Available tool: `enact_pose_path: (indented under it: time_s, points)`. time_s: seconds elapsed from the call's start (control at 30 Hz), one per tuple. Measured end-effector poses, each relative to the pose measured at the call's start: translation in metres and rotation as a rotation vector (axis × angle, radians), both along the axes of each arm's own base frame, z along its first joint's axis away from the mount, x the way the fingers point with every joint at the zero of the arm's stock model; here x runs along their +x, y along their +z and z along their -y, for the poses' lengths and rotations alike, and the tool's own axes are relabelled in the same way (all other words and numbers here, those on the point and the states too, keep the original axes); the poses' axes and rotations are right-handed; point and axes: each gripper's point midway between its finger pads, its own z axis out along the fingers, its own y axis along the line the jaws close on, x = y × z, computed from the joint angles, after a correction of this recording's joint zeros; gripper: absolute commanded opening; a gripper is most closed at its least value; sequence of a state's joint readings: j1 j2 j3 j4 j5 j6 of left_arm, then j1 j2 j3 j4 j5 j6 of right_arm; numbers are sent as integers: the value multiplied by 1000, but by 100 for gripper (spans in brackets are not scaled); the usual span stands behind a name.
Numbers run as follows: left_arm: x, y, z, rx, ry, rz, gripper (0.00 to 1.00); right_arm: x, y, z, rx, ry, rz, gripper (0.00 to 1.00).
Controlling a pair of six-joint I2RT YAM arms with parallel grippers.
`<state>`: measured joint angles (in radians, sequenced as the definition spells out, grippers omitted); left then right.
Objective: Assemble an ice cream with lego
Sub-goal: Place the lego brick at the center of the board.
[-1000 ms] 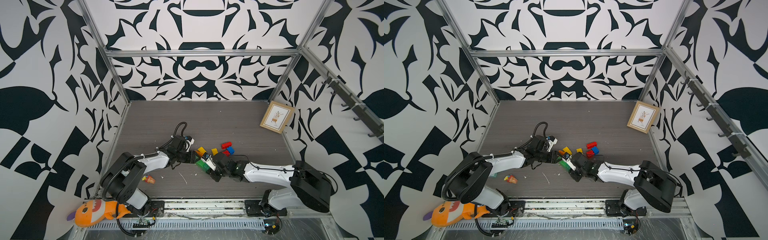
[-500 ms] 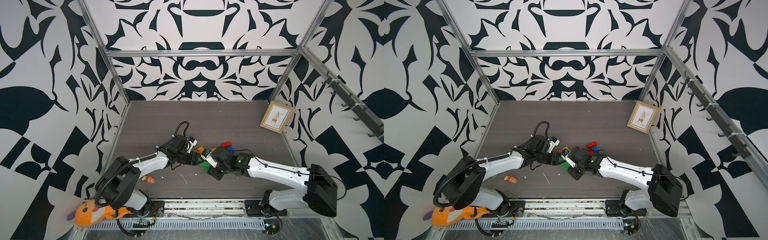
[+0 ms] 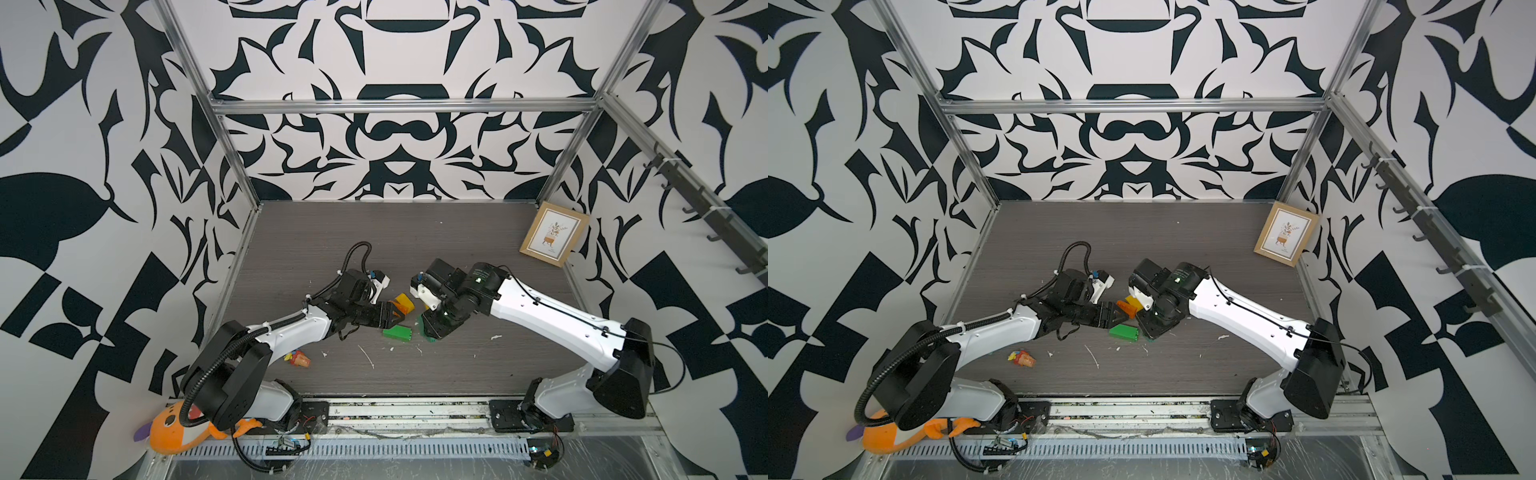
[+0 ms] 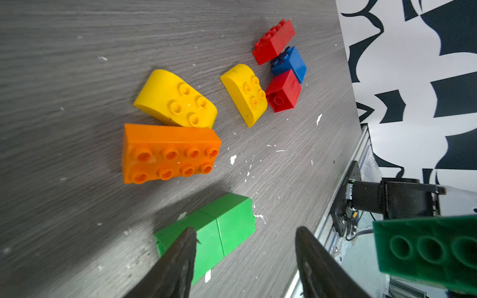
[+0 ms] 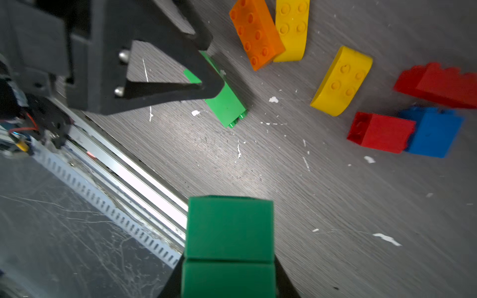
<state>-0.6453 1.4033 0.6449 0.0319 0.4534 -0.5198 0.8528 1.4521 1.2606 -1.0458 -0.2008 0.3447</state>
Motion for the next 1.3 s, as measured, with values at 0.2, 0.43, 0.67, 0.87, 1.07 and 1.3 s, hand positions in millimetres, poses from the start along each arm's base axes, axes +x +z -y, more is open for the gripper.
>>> enact_pose_path:
  time_s: [0.2,0.43,0.67,0.87,1.07,1.3]
  points:
    - [0,3,-15,65,38,38,66,-17,-58,12,15,-93,-258,16]
    - [-10,-11,-25,81,50,21,66,-20,-97,-8,115,-95,-371,15]
    - [-19,-29,-28,99,44,-32,65,-10,-104,-33,263,-94,-433,21]
    - [-18,-28,-26,94,39,-26,64,-3,-105,-34,312,-110,-434,26]
    - [-17,-29,-28,116,41,-27,64,-4,-105,-29,355,-117,-414,21]
    - [-8,-24,-22,118,32,-9,62,1,-102,-8,314,-162,-326,20]
